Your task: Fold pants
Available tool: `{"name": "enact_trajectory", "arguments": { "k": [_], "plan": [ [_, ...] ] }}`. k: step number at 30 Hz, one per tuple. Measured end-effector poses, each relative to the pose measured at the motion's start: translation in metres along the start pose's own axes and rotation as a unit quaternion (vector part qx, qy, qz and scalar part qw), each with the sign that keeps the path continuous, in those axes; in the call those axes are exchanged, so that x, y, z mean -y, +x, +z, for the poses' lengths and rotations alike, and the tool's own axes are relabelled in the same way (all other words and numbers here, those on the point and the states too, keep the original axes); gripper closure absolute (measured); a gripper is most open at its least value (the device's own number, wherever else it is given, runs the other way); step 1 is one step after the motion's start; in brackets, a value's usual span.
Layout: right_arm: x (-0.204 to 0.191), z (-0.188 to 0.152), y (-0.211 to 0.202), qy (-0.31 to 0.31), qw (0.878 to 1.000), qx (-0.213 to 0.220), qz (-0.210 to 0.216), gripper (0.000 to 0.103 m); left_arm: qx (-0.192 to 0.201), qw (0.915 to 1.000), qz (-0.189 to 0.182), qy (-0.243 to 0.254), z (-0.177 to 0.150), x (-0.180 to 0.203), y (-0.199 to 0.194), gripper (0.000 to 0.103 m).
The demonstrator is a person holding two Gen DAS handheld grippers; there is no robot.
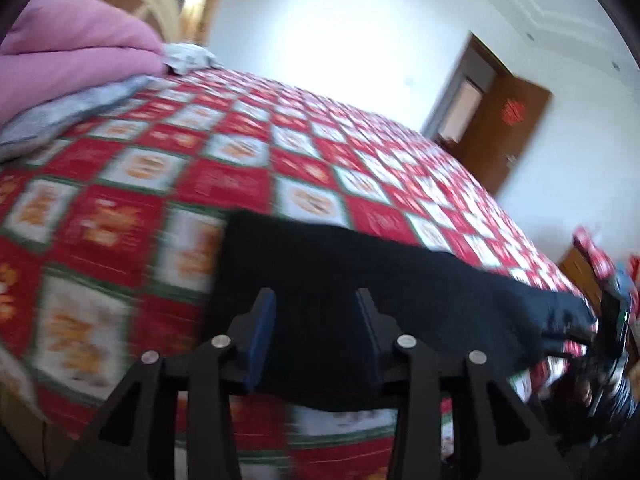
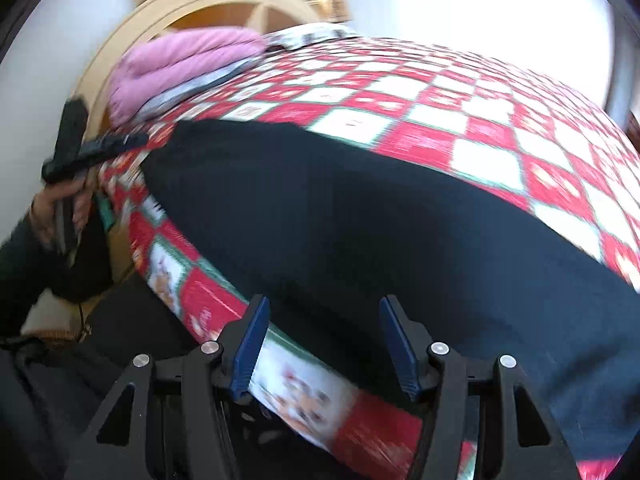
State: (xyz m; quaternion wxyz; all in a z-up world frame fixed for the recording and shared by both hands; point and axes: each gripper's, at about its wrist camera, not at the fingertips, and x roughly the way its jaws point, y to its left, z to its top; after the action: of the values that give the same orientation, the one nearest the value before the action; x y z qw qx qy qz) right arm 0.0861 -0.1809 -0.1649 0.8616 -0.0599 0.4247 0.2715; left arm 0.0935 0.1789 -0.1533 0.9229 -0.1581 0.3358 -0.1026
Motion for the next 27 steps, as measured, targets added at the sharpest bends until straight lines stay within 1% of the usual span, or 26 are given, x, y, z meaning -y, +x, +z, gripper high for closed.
{"name": "enact_trajectory", "arguments": {
  "k": [2,4,6,7,8,9,11,12,13,14,16,18,19,21,24,25,26,27],
  "plan": [
    [0.028,-0.012,-0.021,0.045,0.999,0.012,-0.025,0.045,-0.020,0.9997,-0.010,0.012,-0.006,0.013,0.015,0.060],
    [0.056,-0.023,-0.046,0.092,0.994,0.025,-0.058,0.045,-0.036,0.9990,-0.010,0.024,-0.013,0.021,0.027,0.060],
    [0.086,-0.036,-0.082,0.140,0.984,0.062,-0.088,0.045,-0.035,0.9987,-0.001,0.038,-0.017,0.024,0.032,0.060],
    [0.102,-0.043,-0.104,0.163,0.977,0.084,-0.109,0.044,-0.031,0.9986,0.000,0.043,-0.018,0.023,0.033,0.060],
    [0.119,-0.049,-0.127,0.186,0.968,0.106,-0.135,0.044,-0.023,0.9988,-0.004,0.044,-0.019,0.021,0.032,0.060],
    [0.139,-0.057,-0.153,0.212,0.955,0.133,-0.162,0.045,-0.020,0.9988,-0.007,0.044,-0.020,0.020,0.031,0.060],
    [0.170,-0.068,-0.191,0.254,0.931,0.167,-0.203,0.044,-0.015,0.9987,-0.012,0.047,-0.021,0.019,0.029,0.060],
    [0.184,-0.073,-0.204,0.273,0.920,0.173,-0.223,0.044,-0.013,0.9987,-0.014,0.048,-0.021,0.018,0.030,0.060],
    [0.203,-0.078,-0.217,0.297,0.905,0.174,-0.250,0.044,-0.010,0.9988,-0.016,0.046,-0.022,0.018,0.030,0.060],
    [0.222,-0.085,-0.229,0.324,0.888,0.176,-0.277,0.044,-0.007,0.9989,-0.021,0.040,-0.023,0.016,0.029,0.060],
    [0.250,-0.096,-0.238,0.360,0.869,0.171,-0.293,0.045,-0.005,0.9992,-0.027,0.030,-0.023,0.014,0.029,0.060],
    [0.266,-0.103,-0.237,0.371,0.864,0.158,-0.300,0.045,-0.007,0.9993,-0.027,0.026,-0.022,0.014,0.030,0.060],
    [0.274,-0.103,-0.233,0.372,0.864,0.150,-0.304,0.045,-0.007,0.9993,-0.026,0.026,-0.022,0.015,0.030,0.060],
    [0.283,-0.103,-0.226,0.366,0.867,0.139,-0.309,0.045,-0.006,0.9994,-0.022,0.026,-0.023,0.016,0.030,0.060],
    [0.304,-0.107,-0.221,0.368,0.871,0.126,-0.301,0.045,-0.003,0.9994,-0.018,0.030,-0.024,0.016,0.031,0.060],
    [0.307,-0.107,-0.219,0.371,0.871,0.125,-0.297,0.051,-0.003,0.9994,-0.018,0.031,-0.024,0.016,0.031,0.060],
    [0.312,-0.106,-0.215,0.374,0.874,0.120,-0.286,0.058,-0.002,0.9993,-0.019,0.031,-0.024,0.015,0.031,0.060],
    [0.317,-0.105,-0.209,0.375,0.877,0.115,-0.277,0.076,-0.001,0.9993,-0.020,0.031,-0.024,0.015,0.031,0.059]
  ]
}}
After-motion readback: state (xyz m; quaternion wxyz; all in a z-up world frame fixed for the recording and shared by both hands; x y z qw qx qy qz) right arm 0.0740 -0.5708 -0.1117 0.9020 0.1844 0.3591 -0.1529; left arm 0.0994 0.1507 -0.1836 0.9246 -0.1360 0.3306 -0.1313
